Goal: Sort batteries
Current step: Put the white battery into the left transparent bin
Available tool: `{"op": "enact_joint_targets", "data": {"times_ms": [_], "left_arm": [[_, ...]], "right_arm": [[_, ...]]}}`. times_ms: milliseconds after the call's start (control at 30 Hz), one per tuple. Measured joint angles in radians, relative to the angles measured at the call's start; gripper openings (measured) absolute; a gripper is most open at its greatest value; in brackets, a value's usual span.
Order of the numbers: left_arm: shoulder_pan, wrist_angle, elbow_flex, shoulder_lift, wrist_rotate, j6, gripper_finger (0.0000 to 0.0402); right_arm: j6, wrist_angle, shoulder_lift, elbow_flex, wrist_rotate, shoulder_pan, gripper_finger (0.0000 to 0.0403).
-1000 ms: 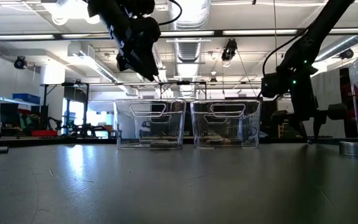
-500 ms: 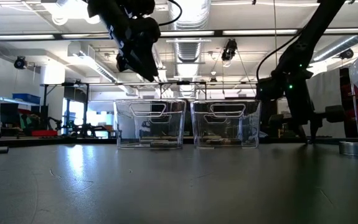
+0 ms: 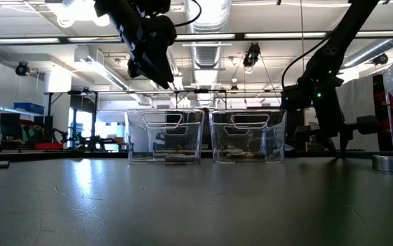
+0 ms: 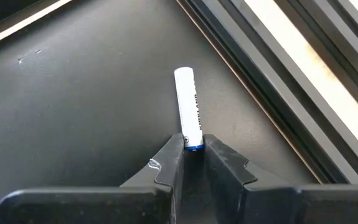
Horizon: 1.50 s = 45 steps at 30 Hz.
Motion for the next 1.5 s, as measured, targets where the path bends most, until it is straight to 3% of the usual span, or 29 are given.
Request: {"op": "enact_joint_targets", "data": {"times_ms": [300,667,833,1000,1133,1267,1500], "left_arm": [[-0.003,-0.058,0.000,-0.009,0.000,0.058,0.0135],[0.003,-0.027,-0.014,-0.165,-0.007,0.105,0.0135],[0.005,0.027,-0.018,-0.253,0.140,0.134,0.0135],[0.012,0.093,-0.018,-0.337,0.301,0.136,0.0135],[0.043,0.106,-0.018,-0.414,0.343,0.130,0.0135],[0.103,0.140,-0.018,-0.482,0.365,0.131,0.0135],[0.255,0.256,-0.070,-0.461,0.626,0.049,0.0135]], "right_arm": [[-0.036,0.002,-0.003,0.000,-0.011,0.000,0.0035],[-0.091,0.002,-0.027,-0.003,-0.035,0.001,0.0034],[-0.172,-0.002,-0.096,-0.006,-0.094,0.016,0.0034],[-0.354,-0.004,-0.233,-0.005,-0.075,0.044,0.0033],[-0.384,-0.001,-0.390,-0.005,-0.068,0.096,0.0033],[-0.446,0.068,-0.549,0.006,-0.077,0.191,0.0033],[-0.655,0.355,-0.697,0.060,-0.192,0.433,0.0033]]}}
